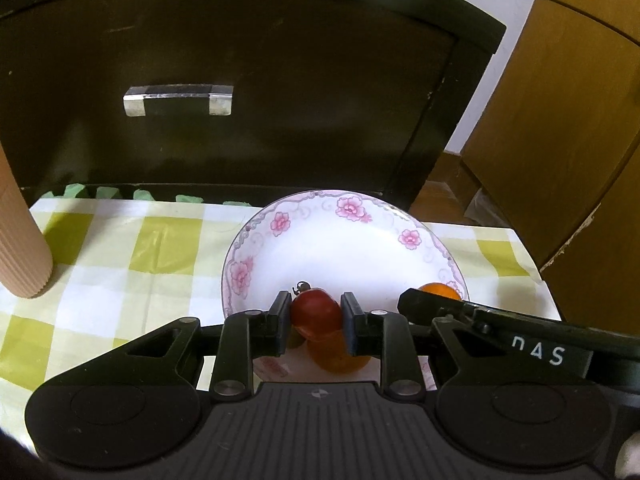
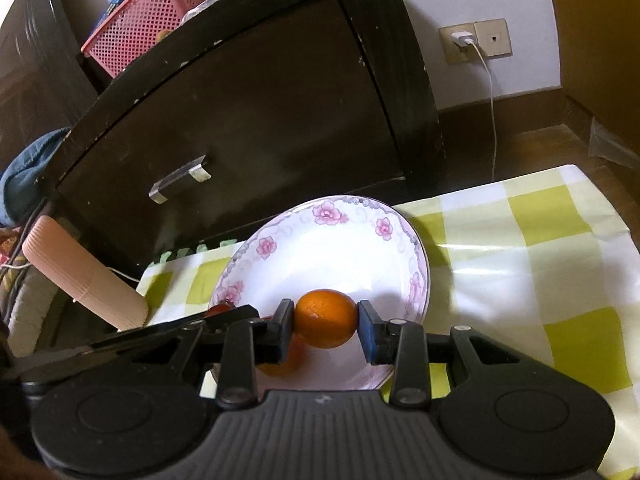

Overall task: Organize fruits
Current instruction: 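Carry the cherry tomato and orange over the white bowl and lower them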

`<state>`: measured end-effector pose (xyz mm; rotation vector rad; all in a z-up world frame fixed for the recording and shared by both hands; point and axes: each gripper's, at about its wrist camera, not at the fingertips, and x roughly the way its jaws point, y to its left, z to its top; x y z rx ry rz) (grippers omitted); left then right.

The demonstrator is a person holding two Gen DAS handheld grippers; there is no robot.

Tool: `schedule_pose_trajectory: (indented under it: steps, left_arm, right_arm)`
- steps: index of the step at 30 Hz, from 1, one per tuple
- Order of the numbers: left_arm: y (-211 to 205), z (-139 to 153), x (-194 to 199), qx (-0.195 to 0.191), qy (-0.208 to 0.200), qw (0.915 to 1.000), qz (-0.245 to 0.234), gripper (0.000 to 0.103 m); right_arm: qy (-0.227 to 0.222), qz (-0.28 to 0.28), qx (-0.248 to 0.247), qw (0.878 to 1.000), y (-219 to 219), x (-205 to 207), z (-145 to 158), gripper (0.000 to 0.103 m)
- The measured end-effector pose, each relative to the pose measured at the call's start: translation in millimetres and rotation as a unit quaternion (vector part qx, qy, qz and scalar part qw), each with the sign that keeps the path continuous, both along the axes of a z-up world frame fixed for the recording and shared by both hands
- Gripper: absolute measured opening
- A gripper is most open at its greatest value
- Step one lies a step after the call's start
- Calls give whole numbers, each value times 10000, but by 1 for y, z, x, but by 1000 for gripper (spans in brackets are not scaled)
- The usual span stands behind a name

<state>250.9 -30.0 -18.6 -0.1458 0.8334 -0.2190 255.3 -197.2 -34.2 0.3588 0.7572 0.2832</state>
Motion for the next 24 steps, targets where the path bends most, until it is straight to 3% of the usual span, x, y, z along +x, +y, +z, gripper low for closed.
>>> schedule_pose_trajectory:
  steps: [5, 20, 24]
  left_arm:
    - [3, -1, 2, -70, 34, 9999, 83, 44]
    - [8, 9, -3, -266, -163, 9993, 181, 59]
    - [10, 11, -4, -281, -174, 9993, 192, 59]
  right_arm:
    - [-23, -48, 77, 10000, -2, 0, 2, 34]
    - [-133, -158, 383, 9991, -7, -4, 14, 38]
    - [-140, -118, 395, 9991, -5, -6, 16, 38]
